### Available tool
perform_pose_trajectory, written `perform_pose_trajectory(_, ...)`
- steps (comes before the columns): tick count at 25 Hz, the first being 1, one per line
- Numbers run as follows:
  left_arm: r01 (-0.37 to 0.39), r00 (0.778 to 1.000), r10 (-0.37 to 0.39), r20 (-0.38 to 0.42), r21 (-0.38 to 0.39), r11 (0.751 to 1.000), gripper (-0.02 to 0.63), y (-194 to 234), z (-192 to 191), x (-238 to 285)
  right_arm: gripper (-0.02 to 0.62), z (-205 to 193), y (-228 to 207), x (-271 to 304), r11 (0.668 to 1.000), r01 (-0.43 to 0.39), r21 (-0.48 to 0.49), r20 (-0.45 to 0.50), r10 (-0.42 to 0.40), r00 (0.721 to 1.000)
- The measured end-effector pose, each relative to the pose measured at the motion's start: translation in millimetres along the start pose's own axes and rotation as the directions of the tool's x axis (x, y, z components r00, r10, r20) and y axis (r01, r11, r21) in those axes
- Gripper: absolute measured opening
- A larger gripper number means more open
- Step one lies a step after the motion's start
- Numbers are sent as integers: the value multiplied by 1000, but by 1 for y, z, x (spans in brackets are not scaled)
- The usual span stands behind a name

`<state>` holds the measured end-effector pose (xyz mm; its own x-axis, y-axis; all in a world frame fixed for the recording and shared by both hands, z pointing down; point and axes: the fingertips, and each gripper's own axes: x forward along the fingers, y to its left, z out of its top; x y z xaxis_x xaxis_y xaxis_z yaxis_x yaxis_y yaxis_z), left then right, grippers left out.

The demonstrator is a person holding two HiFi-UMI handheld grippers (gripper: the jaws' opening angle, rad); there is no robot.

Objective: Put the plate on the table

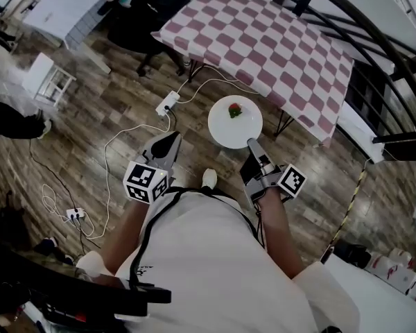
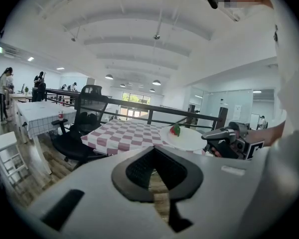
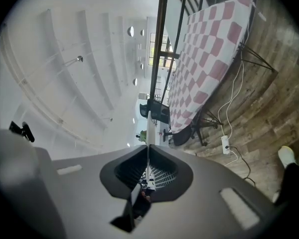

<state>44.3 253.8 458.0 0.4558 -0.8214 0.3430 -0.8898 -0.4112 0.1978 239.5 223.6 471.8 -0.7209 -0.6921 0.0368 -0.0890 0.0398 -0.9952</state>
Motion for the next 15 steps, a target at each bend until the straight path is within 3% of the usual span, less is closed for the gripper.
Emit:
perform_pose_trajectory(6, -20, 1000, 20, -5, -8, 1000, 8, 3, 6, 35, 18, 36, -9, 12, 1000, 0, 7, -11, 0, 1000)
perform_pose_trajectory(15, -57, 998, 57, 2, -20, 998, 8, 10, 12, 57, 18, 58, -15, 28, 1000, 0, 7, -48, 0, 999)
